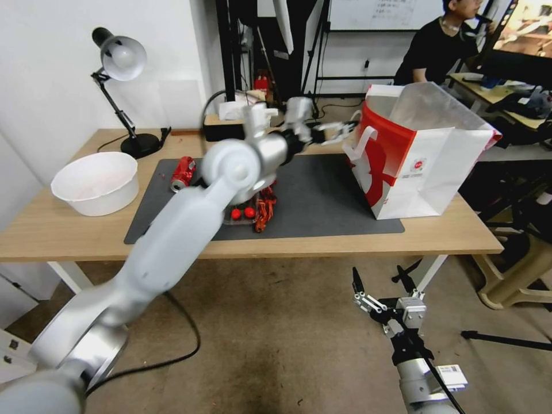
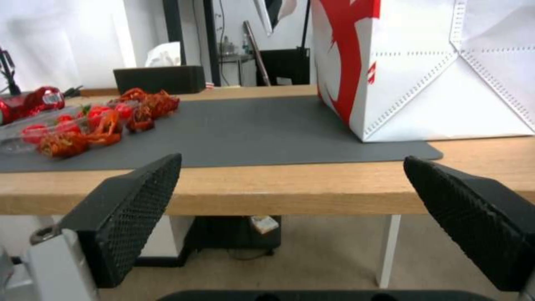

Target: Pick up the trash from the table and place it into the takeout bag.

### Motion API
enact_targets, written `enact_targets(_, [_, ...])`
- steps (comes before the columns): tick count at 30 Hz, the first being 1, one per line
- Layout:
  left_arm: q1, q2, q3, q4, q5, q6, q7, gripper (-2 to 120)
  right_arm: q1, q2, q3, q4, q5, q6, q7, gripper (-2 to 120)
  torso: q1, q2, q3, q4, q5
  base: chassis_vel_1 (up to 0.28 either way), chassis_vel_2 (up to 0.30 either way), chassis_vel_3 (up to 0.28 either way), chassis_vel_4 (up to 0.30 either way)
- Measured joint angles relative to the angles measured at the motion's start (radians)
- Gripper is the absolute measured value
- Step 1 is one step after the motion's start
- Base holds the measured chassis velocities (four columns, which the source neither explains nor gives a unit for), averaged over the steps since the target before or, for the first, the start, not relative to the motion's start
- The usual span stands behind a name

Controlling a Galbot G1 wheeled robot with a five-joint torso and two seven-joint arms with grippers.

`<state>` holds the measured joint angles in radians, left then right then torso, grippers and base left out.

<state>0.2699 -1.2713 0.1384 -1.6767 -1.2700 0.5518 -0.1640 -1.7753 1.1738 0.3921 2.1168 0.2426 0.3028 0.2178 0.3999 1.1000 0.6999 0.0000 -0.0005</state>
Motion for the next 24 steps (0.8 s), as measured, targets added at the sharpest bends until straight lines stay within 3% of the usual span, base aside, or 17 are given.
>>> enact_targets(6, [0.058,0.041,-0.032,-0.059,0.072,-0.010,0.029,100,0.006,-0.003,-0.002,-0.004,0.003,-0.001,0.000,100,0.000,0.000,0.000,-0.0002,0.0001,0.000,0.000,0.000,0.000])
enact_targets(7, [0.130,0.082,-0.077,-0.125,0.157,-0.029,0.062,100,0.010,-0.005,-0.005,-0.007,0.004,-0.001,0.000,100,0.000,0.000,0.000,0.0005,0.0002,0.000,0.000,0.000,0.000])
enact_targets(9, [0.261,0.134,-0.146,-0.194,0.368,-0.129,0.202,100,0.013,-0.006,-0.008,-0.011,0.004,-0.001,-0.001,100,0.000,0.000,0.000,-0.0005,0.0004,0.000,0.000,0.000,0.000])
enact_targets(10, [0.261,0.134,-0.146,-0.194,0.368,-0.129,0.202,100,0.013,-0.006,-0.008,-0.011,0.004,-0.001,-0.001,100,0.000,0.000,0.000,-0.0005,0.0004,0.000,0.000,0.000,0.000])
enact_targets(11, [0.354,0.162,-0.190,-0.220,0.491,-0.216,0.298,100,0.017,-0.007,-0.010,-0.017,0.005,-0.001,-0.001,100,0.000,0.000,0.000,-0.0001,0.0000,0.000,0.000,0.000,0.000])
enact_targets(12, [0.449,0.184,-0.229,-0.252,0.571,-0.291,0.339,100,0.023,-0.010,-0.012,-0.022,0.005,-0.001,-0.001,100,0.000,0.000,0.000,0.0005,0.0003,0.000,0.000,0.000,0.000])
enact_targets(13, [0.521,0.197,-0.255,-0.273,0.633,-0.359,0.333,100,0.026,-0.012,-0.013,-0.026,0.006,-0.001,-0.002,100,0.000,0.000,0.000,0.0004,0.0001,0.000,0.000,0.000,0.000])
enact_targets(14, [0.521,0.197,-0.255,-0.273,0.633,-0.359,0.333,100,0.026,-0.012,-0.013,-0.026,0.006,-0.001,-0.002,100,0.000,0.000,0.000,0.0004,0.0001,0.000,0.000,0.000,0.000])
enact_targets(16, [0.706,0.197,-0.303,-0.296,0.849,-0.528,0.255,100,0.036,-0.015,-0.019,-0.035,0.006,-0.002,-0.002,100,0.000,0.000,0.000,0.0000,0.0001,0.000,0.000,0.000,0.000])
enact_targets(17, [0.772,0.190,-0.323,-0.306,0.910,-0.555,0.222,100,0.041,-0.016,-0.022,-0.039,0.006,-0.002,-0.002,100,0.000,0.000,0.000,0.0000,0.0003,0.000,0.000,0.000,0.000])
enact_targets(18, [0.772,0.190,-0.323,-0.306,0.910,-0.555,0.222,100,0.041,-0.016,-0.022,-0.039,0.006,-0.002,-0.002,100,0.000,0.000,0.000,0.0000,0.0003,0.000,0.000,0.000,0.000])
enact_targets(21, [0.938,0.173,-0.411,-0.327,1.066,-0.586,0.092,100,0.052,-0.021,-0.030,-0.043,0.007,-0.006,-0.003,100,0.000,0.000,0.000,-0.0002,0.0005,0.000,0.000,0.000,0.000])
enact_targets(24, [0.997,0.179,-0.460,-0.337,1.090,-0.580,0.044,100,0.052,-0.023,-0.030,-0.044,0.010,-0.007,-0.004,100,0.000,0.000,0.000,0.0000,0.0006,0.000,0.000,0.000,0.000])
